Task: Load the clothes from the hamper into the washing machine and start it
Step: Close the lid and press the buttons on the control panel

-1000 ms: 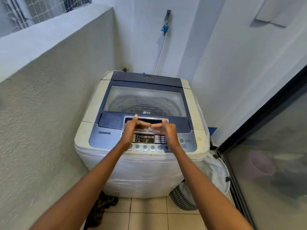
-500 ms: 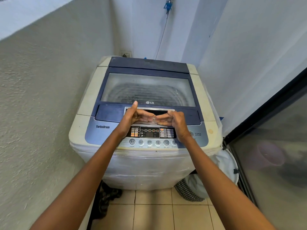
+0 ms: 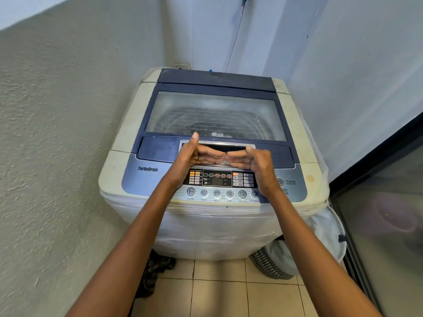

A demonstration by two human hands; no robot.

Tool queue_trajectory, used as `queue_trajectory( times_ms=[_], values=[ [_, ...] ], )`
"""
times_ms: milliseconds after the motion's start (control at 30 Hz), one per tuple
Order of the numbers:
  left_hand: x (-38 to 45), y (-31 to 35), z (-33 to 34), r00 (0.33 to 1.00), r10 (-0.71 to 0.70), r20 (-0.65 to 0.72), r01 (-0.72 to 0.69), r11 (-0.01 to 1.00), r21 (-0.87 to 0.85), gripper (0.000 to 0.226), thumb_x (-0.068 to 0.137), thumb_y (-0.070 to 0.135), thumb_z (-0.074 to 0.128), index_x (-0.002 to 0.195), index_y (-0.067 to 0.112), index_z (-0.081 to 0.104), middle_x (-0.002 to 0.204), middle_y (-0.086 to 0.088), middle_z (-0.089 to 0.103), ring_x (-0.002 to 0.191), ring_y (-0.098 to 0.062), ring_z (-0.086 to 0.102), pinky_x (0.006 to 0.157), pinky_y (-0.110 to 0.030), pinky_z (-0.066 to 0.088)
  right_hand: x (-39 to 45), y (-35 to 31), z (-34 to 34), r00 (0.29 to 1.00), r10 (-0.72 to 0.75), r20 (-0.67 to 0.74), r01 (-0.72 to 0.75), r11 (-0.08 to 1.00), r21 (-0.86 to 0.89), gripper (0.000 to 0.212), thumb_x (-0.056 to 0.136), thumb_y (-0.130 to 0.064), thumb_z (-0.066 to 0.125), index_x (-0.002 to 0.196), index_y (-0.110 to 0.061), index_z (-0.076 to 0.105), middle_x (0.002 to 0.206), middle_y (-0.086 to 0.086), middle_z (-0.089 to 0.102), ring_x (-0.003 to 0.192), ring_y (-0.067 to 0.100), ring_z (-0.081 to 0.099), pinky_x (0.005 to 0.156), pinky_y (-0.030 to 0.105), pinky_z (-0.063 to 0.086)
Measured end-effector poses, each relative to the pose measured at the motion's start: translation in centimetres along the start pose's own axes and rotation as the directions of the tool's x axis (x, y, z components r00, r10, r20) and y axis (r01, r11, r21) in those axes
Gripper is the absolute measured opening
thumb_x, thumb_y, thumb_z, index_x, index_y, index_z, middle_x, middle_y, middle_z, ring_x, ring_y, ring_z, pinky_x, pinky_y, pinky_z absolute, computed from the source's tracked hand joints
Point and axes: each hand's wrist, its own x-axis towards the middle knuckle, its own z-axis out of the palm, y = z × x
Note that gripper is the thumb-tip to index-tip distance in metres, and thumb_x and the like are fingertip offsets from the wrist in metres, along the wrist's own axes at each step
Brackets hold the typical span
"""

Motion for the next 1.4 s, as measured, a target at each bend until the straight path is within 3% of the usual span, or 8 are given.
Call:
queue_trajectory(
  times_ms=[167, 300, 367, 500, 1133, 1333, 1400],
  values=[
    [0.01, 0.04, -0.17, 1.0, 0.0, 0.005, 0.0, 1.0, 0.008, 0.077, 0.094, 0.05, 0.012, 0.097, 0.0, 0.071, 0.098, -0.017, 0.073, 0.097, -0.03, 0.069, 0.09, -0.033, 0.054, 0.01, 0.19, 0.06, 1.0, -0.005, -0.001, 0.005, 1.0, -0.002, 0.041, 0.09, -0.025, 0.036, 0.086, -0.006, 0.072, 0.079, 0.0, 0.076, 0.085, 0.023, 0.073, 0.076, 0.027, 0.057],
    [-0.12, 0.25, 0.03, 1.0, 0.008, 0.017, -0.008, 1.0, -0.015, 0.079, 0.09, 0.064, 0.022, 0.092, 0.006, 0.074, 0.096, -0.016, 0.073, 0.097, -0.028, 0.07, 0.085, -0.027, 0.054, 0.07, 0.22, 0.04, 1.0, -0.01, 0.004, 0.01, 1.0, -0.004, 0.041, 0.089, -0.023, 0.035, 0.085, -0.006, 0.072, 0.078, 0.001, 0.076, 0.085, 0.023, 0.072, 0.076, 0.028, 0.058],
    [-0.06, 0.26, 0.04, 1.0, 0.012, 0.013, -0.012, 1.0, -0.02, 0.077, 0.095, 0.058, 0.018, 0.091, 0.007, 0.075, 0.093, -0.013, 0.074, 0.096, -0.028, 0.07, 0.085, -0.026, 0.054, 0.1, 0.19, 0.03, 1.0, -0.015, 0.005, 0.015, 1.0, -0.004, 0.04, 0.089, -0.023, 0.035, 0.085, -0.007, 0.072, 0.078, 0.0, 0.076, 0.084, 0.022, 0.073, 0.075, 0.026, 0.058],
    [0.01, 0.3, 0.07, 1.0, 0.014, 0.014, -0.014, 1.0, -0.012, 0.072, 0.093, 0.047, 0.015, 0.09, 0.008, 0.075, 0.092, -0.012, 0.075, 0.096, -0.027, 0.07, 0.086, -0.027, 0.054, 0.15, 0.22, -0.01, 1.0, -0.014, 0.004, 0.014, 1.0, -0.016, 0.041, 0.09, -0.024, 0.035, 0.086, -0.008, 0.072, 0.078, 0.0, 0.076, 0.085, 0.022, 0.073, 0.075, 0.026, 0.058],
    [0.06, 0.39, 0.04, 1.0, -0.003, 0.005, 0.002, 0.999, 0.033, 0.071, 0.093, 0.048, 0.016, 0.09, 0.007, 0.074, 0.095, -0.017, 0.073, 0.096, -0.028, 0.07, 0.09, -0.031, 0.054, 0.07, 0.0, 0.03, 1.0, 0.002, -0.004, -0.002, 0.999, -0.049, 0.041, 0.089, -0.025, 0.035, 0.086, -0.007, 0.072, 0.077, 0.0, 0.076, 0.081, 0.02, 0.073, 0.072, 0.023, 0.056],
    [0.06, 0.5, 0.08, 1.0, -0.003, 0.005, 0.003, 0.998, 0.059, 0.072, 0.095, 0.046, 0.016, 0.092, 0.001, 0.073, 0.096, -0.021, 0.072, 0.097, -0.031, 0.069, 0.095, -0.041, 0.052, 0.18, 0.07, 0.01, 1.0, -0.001, 0.005, 0.001, 0.999, -0.053, 0.044, 0.083, -0.037, 0.042, 0.087, -0.006, 0.073, 0.079, 0.003, 0.076, 0.083, 0.024, 0.072, 0.073, 0.026, 0.057],
    [0.07, 0.51, 0.14, 1.0, -0.01, 0.0, 0.01, 0.998, 0.062, 0.073, 0.095, 0.046, 0.017, 0.092, -0.001, 0.072, 0.096, -0.022, 0.072, 0.097, -0.032, 0.069, 0.095, -0.042, 0.051, 0.16, 0.1, -0.02, 1.0, 0.012, -0.003, -0.012, 0.999, -0.051, 0.041, 0.086, -0.032, 0.041, 0.088, -0.005, 0.072, 0.078, 0.003, 0.075, 0.082, 0.022, 0.072, 0.072, 0.025, 0.057]
  ],
)
